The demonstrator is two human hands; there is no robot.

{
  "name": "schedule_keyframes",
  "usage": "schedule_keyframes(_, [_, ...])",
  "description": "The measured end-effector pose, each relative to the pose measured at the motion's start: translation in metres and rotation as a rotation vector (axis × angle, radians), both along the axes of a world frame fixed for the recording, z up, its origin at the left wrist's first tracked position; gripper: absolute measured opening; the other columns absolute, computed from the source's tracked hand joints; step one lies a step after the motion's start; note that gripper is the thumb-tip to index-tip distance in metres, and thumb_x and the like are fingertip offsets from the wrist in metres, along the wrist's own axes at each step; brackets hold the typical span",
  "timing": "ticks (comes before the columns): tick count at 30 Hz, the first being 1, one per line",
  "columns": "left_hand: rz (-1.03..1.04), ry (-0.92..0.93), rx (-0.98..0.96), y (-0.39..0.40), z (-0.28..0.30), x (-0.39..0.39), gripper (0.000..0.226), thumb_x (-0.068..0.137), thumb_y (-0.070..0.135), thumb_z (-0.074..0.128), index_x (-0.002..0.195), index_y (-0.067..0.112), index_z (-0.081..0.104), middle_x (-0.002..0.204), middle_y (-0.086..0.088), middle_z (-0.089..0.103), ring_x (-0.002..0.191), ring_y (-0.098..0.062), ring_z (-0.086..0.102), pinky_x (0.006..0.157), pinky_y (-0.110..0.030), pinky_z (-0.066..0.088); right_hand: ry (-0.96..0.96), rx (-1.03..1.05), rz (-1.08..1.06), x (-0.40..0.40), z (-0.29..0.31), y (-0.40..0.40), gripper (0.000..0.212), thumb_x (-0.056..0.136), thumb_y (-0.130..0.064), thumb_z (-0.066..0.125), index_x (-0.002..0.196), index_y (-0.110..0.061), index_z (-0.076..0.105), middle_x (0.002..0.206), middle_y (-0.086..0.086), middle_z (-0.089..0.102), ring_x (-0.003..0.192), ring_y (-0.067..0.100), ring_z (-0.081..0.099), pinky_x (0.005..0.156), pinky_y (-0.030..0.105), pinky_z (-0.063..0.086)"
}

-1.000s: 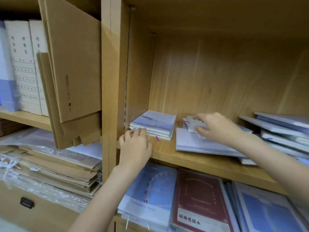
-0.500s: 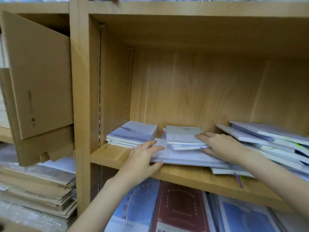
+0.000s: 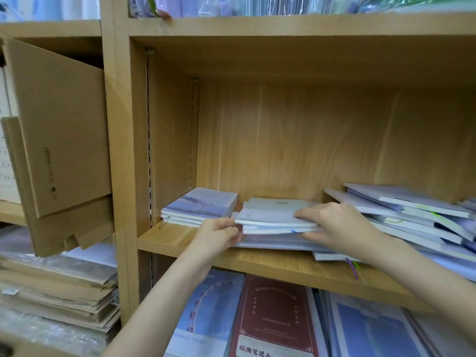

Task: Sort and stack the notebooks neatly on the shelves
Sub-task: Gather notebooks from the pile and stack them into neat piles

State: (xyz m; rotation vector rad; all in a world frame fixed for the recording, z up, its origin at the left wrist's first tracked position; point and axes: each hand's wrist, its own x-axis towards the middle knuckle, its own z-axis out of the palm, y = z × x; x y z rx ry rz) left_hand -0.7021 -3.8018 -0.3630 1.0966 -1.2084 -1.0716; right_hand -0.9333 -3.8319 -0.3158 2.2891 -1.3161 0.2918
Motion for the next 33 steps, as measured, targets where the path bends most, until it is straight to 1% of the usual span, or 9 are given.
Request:
schedule_keyframes(3, [-0.014,0.184,0.090,0.005,-0.001,0.001,0.021,0.092,-0.013,0.037,0.095,-0.003,0.054,0.092,-0.016,0.062,0.084,-0.021,0.063,0.084,-0.025,0.048,-0.232,0.207,0.047,-0.009,-0.006,0.000,0.062,0.076,-0.056,0.066,0.129,-0.028,0.052,0.104,-0.010,0.061,0.096,0.009,0.057,0.082,0.024,0.046])
schedule_keyframes(8, [-0.003,0.018,0.052,0.013,-0.004,-0.004,0.031,0.090,-0.011,0.041,0.090,0.007,0.067,0.094,-0.008,0.069,0.093,-0.015,0.064,0.085,-0.022,0.053,-0.511,0.349,-0.010,-0.016,-0.020,0.008,0.083,0.061,-0.068,0.063,0.131,-0.023,0.051,0.111,0.001,0.065,0.100,0.012,0.061,0.089,0.028,0.048])
schedule_keyframes(12, [0.022,-0.207,0.030,0.006,-0.010,-0.010,0.033,0.088,0.011,0.049,0.115,0.016,0.067,0.119,0.000,0.065,0.115,-0.013,0.056,0.104,-0.034,0.042,-0.538,0.380,-0.059,-0.013,-0.012,0.008,0.053,0.074,-0.052,0.068,0.119,-0.026,0.059,0.103,-0.002,0.062,0.094,0.009,0.057,0.079,0.023,0.043])
schedule_keyframes(14, [0.012,-0.129,0.054,0.008,-0.008,-0.011,0.035,0.090,0.007,0.047,0.120,0.010,0.063,0.120,-0.003,0.064,0.112,-0.013,0.058,0.101,-0.030,0.045,-0.636,0.384,-0.065,-0.014,-0.014,0.008,0.040,0.075,-0.047,0.070,0.111,-0.028,0.064,0.093,0.001,0.062,0.081,0.006,0.053,0.070,0.020,0.038])
schedule_keyframes(18, [0.026,0.047,0.058,0.011,-0.001,-0.014,0.032,0.096,0.000,0.041,0.121,0.005,0.059,0.119,-0.001,0.056,0.103,-0.016,0.062,0.078,-0.016,0.052,-0.972,0.396,0.017,-0.011,-0.020,0.014,0.019,0.078,-0.042,0.070,0.093,-0.031,0.070,0.095,0.000,0.069,0.076,0.008,0.067,0.078,0.025,0.053])
schedule_keyframes(21, [0.028,0.080,0.051,0.008,0.004,-0.020,0.036,0.097,0.002,0.039,0.126,0.014,0.056,0.111,-0.001,0.055,0.104,-0.017,0.062,0.074,-0.014,0.051,-1.009,0.251,0.014,-0.004,-0.008,0.012,0.016,0.085,-0.036,0.066,0.089,-0.022,0.072,0.069,0.007,0.065,0.054,0.010,0.065,0.054,0.008,0.046])
schedule_keyframes(23, [0.008,0.152,0.070,0.005,0.005,-0.021,0.038,0.095,-0.001,0.040,0.127,0.014,0.054,0.128,-0.007,0.049,0.109,-0.019,0.059,0.079,-0.017,0.051,-1.024,0.226,0.010,-0.002,0.004,0.009,0.018,0.085,-0.031,0.067,0.088,-0.014,0.072,0.071,0.008,0.065,0.043,0.004,0.059,0.045,0.005,0.040])
schedule_keyframes(29, [-0.042,0.447,0.145,0.002,0.004,-0.024,0.028,0.097,0.001,0.042,0.124,-0.004,0.048,0.107,-0.014,0.063,0.096,-0.021,0.062,0.074,-0.028,0.051,-1.162,0.430,-0.043,-0.009,-0.003,-0.001,0.018,0.080,-0.024,0.073,0.082,-0.006,0.068,0.073,0.014,0.069,0.059,0.025,0.067,0.071,0.036,0.056])
schedule_keyframes(33, [-0.038,0.478,0.133,-0.003,0.006,-0.031,0.040,0.096,0.001,0.044,0.135,0.002,0.036,0.111,-0.015,0.059,0.093,-0.025,0.063,0.072,-0.030,0.055,-1.142,0.591,-0.077,-0.004,-0.007,-0.008,0.020,0.080,-0.023,0.074,0.089,-0.008,0.063,0.060,0.004,0.056,0.044,0.014,0.056,0.073,0.040,0.058])
